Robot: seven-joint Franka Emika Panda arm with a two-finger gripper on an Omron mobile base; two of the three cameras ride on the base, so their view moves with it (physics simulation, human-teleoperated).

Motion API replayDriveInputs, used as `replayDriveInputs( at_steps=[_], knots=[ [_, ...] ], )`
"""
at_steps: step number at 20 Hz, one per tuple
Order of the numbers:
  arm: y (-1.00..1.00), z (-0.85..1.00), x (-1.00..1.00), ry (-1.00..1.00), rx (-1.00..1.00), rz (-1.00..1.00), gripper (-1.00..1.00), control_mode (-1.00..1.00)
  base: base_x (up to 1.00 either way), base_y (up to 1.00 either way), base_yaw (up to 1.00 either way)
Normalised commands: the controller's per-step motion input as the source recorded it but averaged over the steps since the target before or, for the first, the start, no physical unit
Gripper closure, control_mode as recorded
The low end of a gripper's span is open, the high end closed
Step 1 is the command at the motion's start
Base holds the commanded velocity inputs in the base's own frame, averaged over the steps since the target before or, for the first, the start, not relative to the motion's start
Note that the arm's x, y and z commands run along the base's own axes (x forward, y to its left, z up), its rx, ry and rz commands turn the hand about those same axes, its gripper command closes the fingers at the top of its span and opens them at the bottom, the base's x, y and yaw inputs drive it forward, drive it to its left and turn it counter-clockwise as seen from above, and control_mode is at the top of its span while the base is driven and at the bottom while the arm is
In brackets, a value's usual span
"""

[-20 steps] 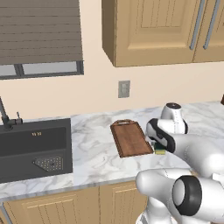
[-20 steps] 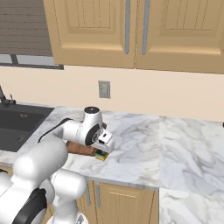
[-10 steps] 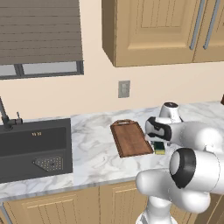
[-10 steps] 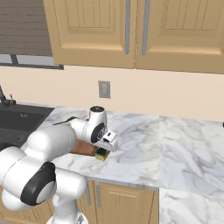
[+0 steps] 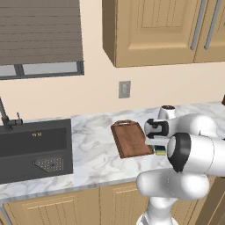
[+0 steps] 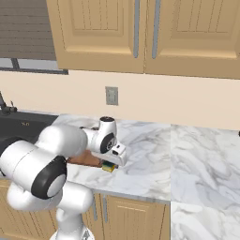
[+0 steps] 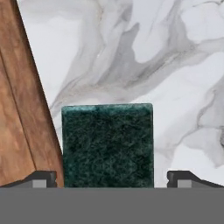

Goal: Pick up the sponge from the counter and clean the cutting board by briefly scrubbing or pressing down on the cutting board. Once finished, release the sponge.

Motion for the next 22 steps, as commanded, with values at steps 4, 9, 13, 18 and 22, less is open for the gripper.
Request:
replayDriveInputs(
  at_steps=[4, 9, 13, 18, 22],
  knots=[
    [0.0, -0.08, 0.02, 0.1, 0.0, 0.0, 1.0, -1.0, 0.0, 0.0, 0.0],
    [-0.02, 0.07, -0.04, -0.03, 0.01, 0.0, 1.0, -1.0, 0.0, 0.0, 0.0],
    [-0.03, 0.59, -0.28, -0.19, 0.0, 0.08, 1.0, -1.0, 0.0, 0.0, 0.0],
    [0.18, 0.32, -0.04, -0.06, 0.0, 0.43, 1.0, -1.0, 0.0, 0.0, 0.0],
    [0.27, 0.0, 0.0, 0.0, 0.0, 0.66, 1.0, -1.0, 0.0, 0.0, 0.0]
  ],
)
